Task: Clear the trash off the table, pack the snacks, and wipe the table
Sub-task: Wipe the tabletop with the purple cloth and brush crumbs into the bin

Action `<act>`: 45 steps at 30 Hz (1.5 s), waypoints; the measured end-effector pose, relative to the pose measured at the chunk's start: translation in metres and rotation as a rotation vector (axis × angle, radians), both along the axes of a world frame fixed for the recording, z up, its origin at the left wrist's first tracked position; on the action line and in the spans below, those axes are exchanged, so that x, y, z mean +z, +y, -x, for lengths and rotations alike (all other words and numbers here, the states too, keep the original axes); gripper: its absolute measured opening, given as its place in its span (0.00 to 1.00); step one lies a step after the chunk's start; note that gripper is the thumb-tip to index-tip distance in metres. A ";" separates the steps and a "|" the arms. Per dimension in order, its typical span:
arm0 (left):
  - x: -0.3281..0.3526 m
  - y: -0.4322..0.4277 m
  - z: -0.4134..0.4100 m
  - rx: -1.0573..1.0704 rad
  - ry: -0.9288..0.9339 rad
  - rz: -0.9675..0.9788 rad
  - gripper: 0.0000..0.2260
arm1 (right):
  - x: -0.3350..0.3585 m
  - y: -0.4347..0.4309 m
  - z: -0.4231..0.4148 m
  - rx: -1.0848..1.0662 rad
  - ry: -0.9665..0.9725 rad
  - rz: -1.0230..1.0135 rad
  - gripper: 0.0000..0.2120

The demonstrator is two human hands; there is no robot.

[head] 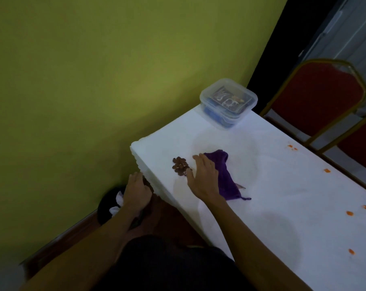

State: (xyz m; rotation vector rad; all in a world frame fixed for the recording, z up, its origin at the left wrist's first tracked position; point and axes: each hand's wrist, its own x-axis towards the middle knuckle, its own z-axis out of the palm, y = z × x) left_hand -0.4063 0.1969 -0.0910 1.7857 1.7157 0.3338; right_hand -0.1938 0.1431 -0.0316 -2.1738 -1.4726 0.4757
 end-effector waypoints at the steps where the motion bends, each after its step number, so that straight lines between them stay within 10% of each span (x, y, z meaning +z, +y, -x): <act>1: 0.002 0.002 0.006 0.017 -0.019 -0.011 0.19 | 0.002 0.004 0.008 0.033 0.013 -0.024 0.20; 28: -0.026 -0.028 0.222 0.419 -0.174 0.347 0.17 | -0.098 0.054 0.244 0.604 0.083 0.422 0.20; 45: -0.349 0.017 0.259 0.522 -0.180 0.577 0.18 | -0.434 0.119 0.242 0.444 0.053 0.701 0.25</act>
